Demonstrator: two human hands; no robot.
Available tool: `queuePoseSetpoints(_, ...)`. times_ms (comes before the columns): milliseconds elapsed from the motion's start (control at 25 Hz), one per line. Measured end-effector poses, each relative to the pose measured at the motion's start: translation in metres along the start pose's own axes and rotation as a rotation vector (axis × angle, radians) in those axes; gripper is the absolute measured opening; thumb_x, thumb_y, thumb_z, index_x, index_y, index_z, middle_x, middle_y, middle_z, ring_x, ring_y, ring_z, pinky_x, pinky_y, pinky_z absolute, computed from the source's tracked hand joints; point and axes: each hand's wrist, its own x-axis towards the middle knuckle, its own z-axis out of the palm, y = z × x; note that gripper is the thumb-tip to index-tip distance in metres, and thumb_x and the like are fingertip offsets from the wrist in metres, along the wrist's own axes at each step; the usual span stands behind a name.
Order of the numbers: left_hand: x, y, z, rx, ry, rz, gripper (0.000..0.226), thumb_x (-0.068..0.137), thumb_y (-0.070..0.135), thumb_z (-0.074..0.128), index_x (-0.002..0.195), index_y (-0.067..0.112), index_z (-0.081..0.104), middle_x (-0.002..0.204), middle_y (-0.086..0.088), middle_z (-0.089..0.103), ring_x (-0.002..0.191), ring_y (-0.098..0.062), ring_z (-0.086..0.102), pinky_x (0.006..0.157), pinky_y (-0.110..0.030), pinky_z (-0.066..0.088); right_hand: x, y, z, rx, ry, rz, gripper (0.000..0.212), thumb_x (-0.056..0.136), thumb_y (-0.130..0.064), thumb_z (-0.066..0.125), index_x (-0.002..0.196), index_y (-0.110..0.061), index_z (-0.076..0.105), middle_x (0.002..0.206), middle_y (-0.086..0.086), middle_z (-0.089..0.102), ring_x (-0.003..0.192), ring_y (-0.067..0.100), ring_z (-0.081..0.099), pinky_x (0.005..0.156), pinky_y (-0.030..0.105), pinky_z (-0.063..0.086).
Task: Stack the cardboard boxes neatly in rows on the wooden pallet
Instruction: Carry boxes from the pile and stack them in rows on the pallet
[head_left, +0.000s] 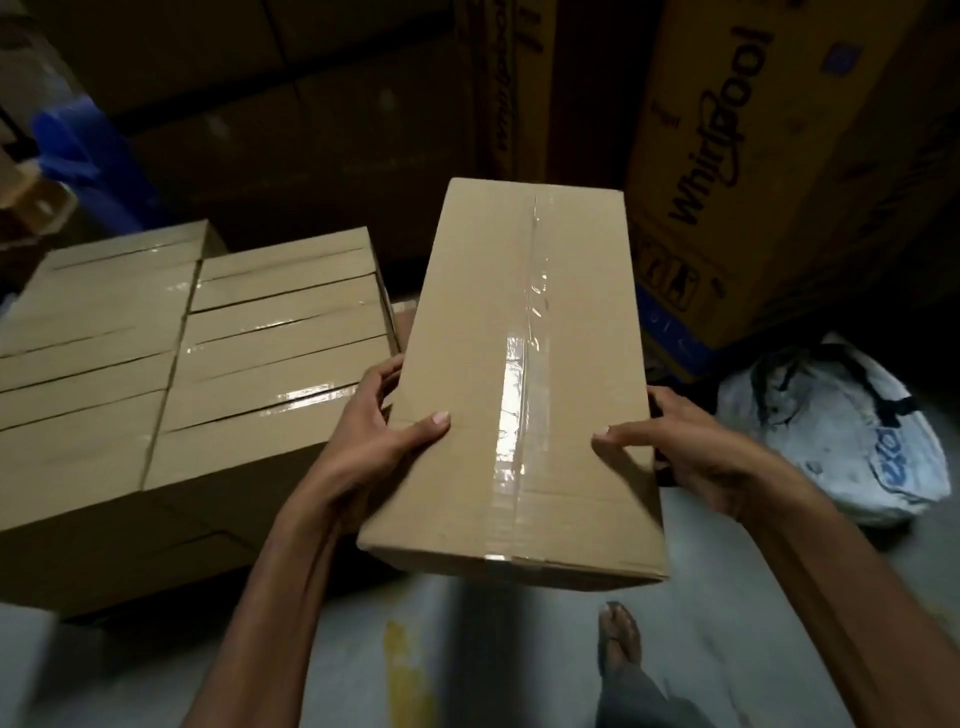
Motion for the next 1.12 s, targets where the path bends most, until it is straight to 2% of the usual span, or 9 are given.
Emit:
queuePoseSetpoints(80,0.060,0.019,0.018,0.054,0.022,0.016,0.093,0.068,0.032,0.091,0.148,0.027,0.044,0.141,0.010,0.054,0.121,-0.007,0.057,0.083,-0.016,0.047,0.058,-0.031,-0.033,-0.013,-0.019,0.054,0.063,0.085,-0.005,0.076,0.141,-0.018,0.049,0.117,0.009,0.067,0.110,0.031,0.065,0.091,0.052,0.056)
queuePoseSetpoints(160,0.117,0.038,0.034,0.076,0.047,-0.035,0.088,0.073,0.024,0.089,0.149,0.023,0.044,0.139,0.008,0.051,0.122,-0.012,0.052,0.078,-0.016,0.043,0.108,-0.067,-0.063,-0.037,-0.071,0.085,0.048,0.087,-0.001,0.074,0.129,-0.016,0.054,0.115,0.014,0.068,0.108,0.034,0.066,0.096,0.057,0.055)
queuePoseSetpoints(280,0.181,0.065,0.045,0.059,0.086,-0.110,0.086,0.071,0.023,0.091,0.145,0.022,0.046,0.137,0.003,0.053,0.123,-0.020,0.056,0.090,-0.031,0.052,0.173,-0.127,-0.093,-0.108,-0.174,0.093,0.029,0.090,-0.001,0.071,0.115,-0.012,0.061,0.104,0.013,0.069,0.097,0.031,0.067,0.091,0.051,0.058)
queuePoseSetpoints(360,0.218,0.079,0.049,0.053,0.128,-0.160,0.088,0.068,0.021,0.092,0.143,0.021,0.046,0.137,0.001,0.055,0.121,-0.022,0.059,0.099,-0.040,0.053,0.216,-0.157,-0.102,-0.187,-0.178,0.097,0.030,0.090,-0.005,0.071,0.119,-0.008,0.062,0.107,0.016,0.069,0.099,0.033,0.066,0.087,0.049,0.057)
queuePoseSetpoints(440,0.252,0.083,0.049,0.028,0.175,-0.188,0.089,0.067,0.017,0.093,0.143,0.018,0.047,0.134,0.000,0.056,0.119,-0.021,0.061,0.100,-0.038,0.054,0.261,-0.178,-0.104,-0.263,-0.173,0.096,0.038,0.086,-0.009,0.075,0.121,-0.008,0.061,0.120,0.021,0.067,0.111,0.039,0.066,0.094,0.053,0.057)
queuePoseSetpoints(600,0.323,0.080,0.035,-0.015,0.187,-0.214,0.078,0.066,0.012,0.092,0.137,0.015,0.059,0.121,0.003,0.071,0.100,-0.010,0.072,0.077,-0.020,0.059,0.354,-0.226,-0.093,-0.392,-0.206,-0.003,0.041,0.084,-0.016,0.076,0.123,-0.016,0.062,0.120,0.016,0.068,0.104,0.032,0.064,0.078,0.042,0.055)
queuePoseSetpoints(680,0.363,0.074,0.023,-0.027,0.219,-0.212,0.072,0.069,0.011,0.091,0.134,0.018,0.061,0.116,0.007,0.071,0.096,-0.006,0.071,0.070,-0.016,0.058,0.396,-0.250,-0.086,-0.437,-0.207,-0.059,0.042,0.084,-0.018,0.076,0.125,-0.018,0.063,0.115,0.009,0.070,0.106,0.031,0.064,0.081,0.041,0.051)
queuePoseSetpoints(880,0.447,0.071,-0.001,-0.074,0.233,-0.221,0.099,0.057,0.025,0.099,0.144,0.021,0.052,0.130,0.005,0.065,0.119,-0.018,0.063,0.105,-0.044,0.053,0.474,-0.311,-0.066,-0.489,-0.166,-0.139,0.053,0.090,-0.008,0.071,0.140,-0.013,0.054,0.111,0.002,0.068,0.088,0.014,0.059,0.063,0.027,0.043)
queuePoseSetpoints(1120,0.539,0.080,-0.024,-0.187,0.327,-0.264,0.101,0.062,0.012,0.095,0.148,0.020,0.043,0.137,0.002,0.057,0.124,-0.022,0.060,0.107,-0.044,0.051,0.567,-0.385,-0.042,-0.504,-0.203,-0.169,0.045,0.091,-0.005,0.071,0.126,-0.024,0.051,0.096,-0.007,0.064,0.083,0.009,0.060,0.063,0.024,0.044)
